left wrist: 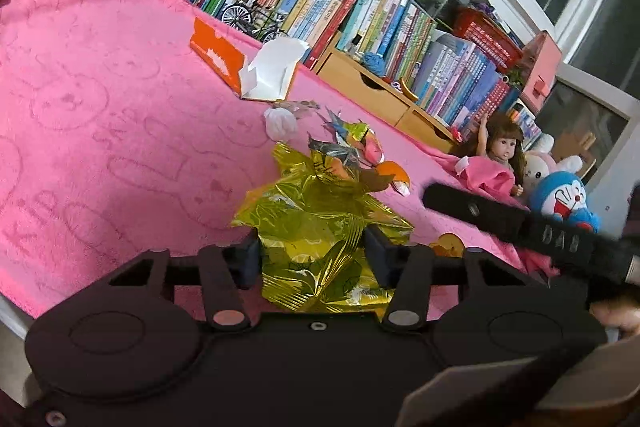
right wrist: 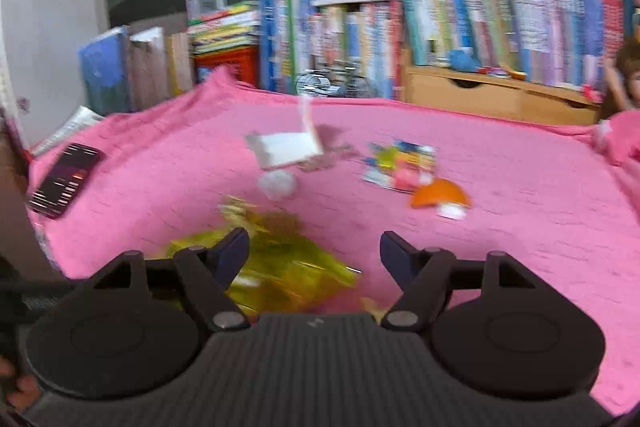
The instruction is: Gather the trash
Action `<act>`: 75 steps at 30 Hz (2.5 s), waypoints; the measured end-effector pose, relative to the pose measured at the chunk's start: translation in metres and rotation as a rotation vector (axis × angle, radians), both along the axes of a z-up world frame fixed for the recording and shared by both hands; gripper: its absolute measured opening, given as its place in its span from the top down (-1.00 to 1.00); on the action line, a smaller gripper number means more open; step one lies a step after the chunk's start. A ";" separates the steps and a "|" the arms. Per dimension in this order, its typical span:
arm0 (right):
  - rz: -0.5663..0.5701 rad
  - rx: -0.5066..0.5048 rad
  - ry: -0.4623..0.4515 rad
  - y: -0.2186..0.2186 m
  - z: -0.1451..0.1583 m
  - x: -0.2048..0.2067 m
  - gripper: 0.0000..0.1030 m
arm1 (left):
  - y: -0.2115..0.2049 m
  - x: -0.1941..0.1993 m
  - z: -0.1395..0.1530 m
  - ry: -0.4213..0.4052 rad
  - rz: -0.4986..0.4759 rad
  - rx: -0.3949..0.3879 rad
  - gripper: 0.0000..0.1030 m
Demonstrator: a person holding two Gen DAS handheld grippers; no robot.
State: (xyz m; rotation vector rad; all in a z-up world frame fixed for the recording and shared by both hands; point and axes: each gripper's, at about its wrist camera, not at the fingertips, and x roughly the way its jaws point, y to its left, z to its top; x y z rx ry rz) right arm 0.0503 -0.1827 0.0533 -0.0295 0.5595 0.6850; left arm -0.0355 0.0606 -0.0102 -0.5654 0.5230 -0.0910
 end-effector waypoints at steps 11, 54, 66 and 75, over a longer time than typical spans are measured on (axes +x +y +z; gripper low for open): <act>0.105 -0.131 0.027 0.086 -0.010 0.026 0.04 | -0.003 -0.002 0.001 -0.023 -0.020 0.037 0.12; -0.200 -0.012 0.106 0.030 -0.021 0.058 0.55 | 0.000 -0.026 0.024 -0.100 0.022 0.176 0.62; -0.137 0.073 0.104 0.000 -0.017 0.003 0.54 | -0.007 -0.061 0.044 -0.135 -0.008 0.210 0.62; -0.090 0.096 0.101 -0.019 -0.024 -0.052 0.54 | -0.011 -0.110 0.053 -0.088 -0.052 0.178 0.62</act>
